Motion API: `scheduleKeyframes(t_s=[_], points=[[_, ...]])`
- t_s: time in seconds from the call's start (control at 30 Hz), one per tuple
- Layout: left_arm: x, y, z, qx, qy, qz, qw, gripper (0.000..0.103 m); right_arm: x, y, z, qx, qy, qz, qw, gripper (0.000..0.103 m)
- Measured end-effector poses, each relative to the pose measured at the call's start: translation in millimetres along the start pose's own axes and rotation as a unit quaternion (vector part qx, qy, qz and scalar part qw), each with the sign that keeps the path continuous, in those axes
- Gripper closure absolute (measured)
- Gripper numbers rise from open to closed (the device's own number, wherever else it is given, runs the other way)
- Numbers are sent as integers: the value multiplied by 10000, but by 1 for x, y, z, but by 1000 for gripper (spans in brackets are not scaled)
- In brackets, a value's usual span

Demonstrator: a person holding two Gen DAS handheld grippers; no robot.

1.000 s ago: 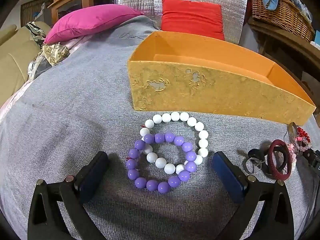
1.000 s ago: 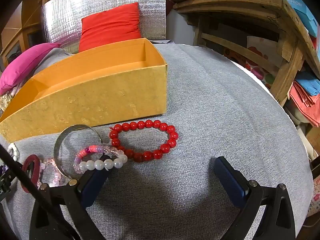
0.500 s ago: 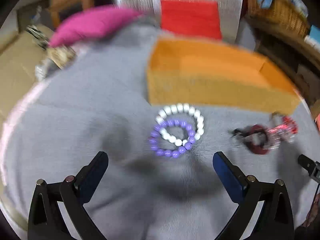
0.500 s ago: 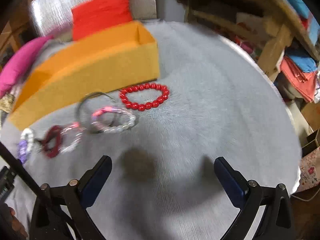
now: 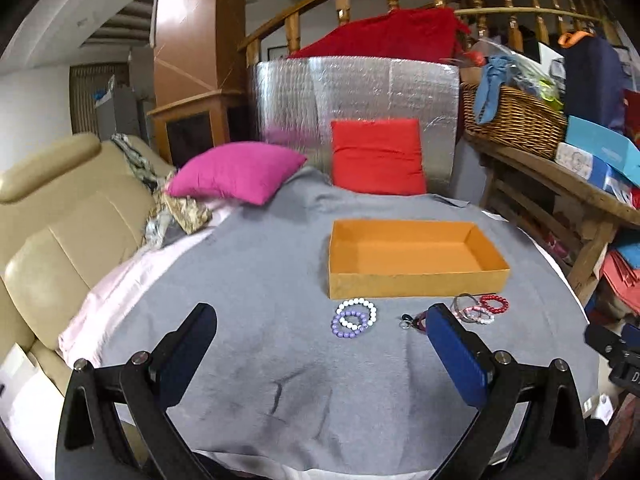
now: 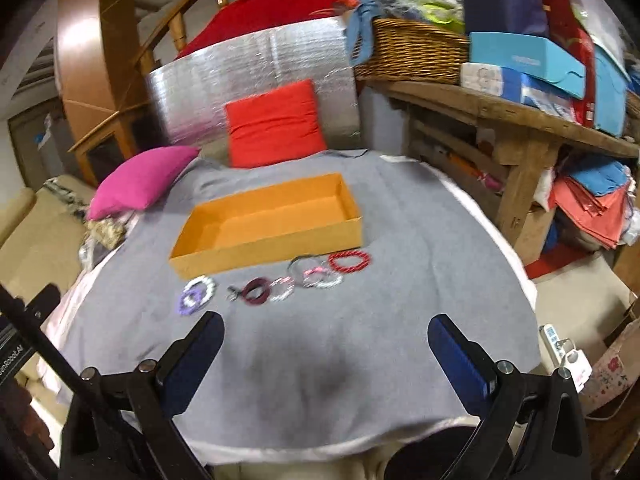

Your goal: Organize jewelry

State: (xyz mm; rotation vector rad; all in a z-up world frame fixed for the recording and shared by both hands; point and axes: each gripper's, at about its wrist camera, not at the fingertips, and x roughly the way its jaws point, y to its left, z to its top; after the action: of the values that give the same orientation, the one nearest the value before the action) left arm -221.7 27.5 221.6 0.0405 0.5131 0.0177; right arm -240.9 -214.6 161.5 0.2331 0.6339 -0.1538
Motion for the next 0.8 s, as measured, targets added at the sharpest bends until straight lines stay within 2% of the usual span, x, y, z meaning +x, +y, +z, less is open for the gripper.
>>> scheduleKeyframes(t_s=[0.13, 0.37, 0.8], points=[[-10, -1, 2, 77, -69, -27, 9999, 0, -7, 12, 1, -74, 3, 125, 9999, 0], [-13, 0, -3, 34, -139, 65, 9999, 0, -8, 28, 1, -377, -190, -176, 9990, 0], [-12, -3, -3, 66, -94, 96, 9999, 0, 1, 20, 5, -241, -150, -224, 9993, 0]])
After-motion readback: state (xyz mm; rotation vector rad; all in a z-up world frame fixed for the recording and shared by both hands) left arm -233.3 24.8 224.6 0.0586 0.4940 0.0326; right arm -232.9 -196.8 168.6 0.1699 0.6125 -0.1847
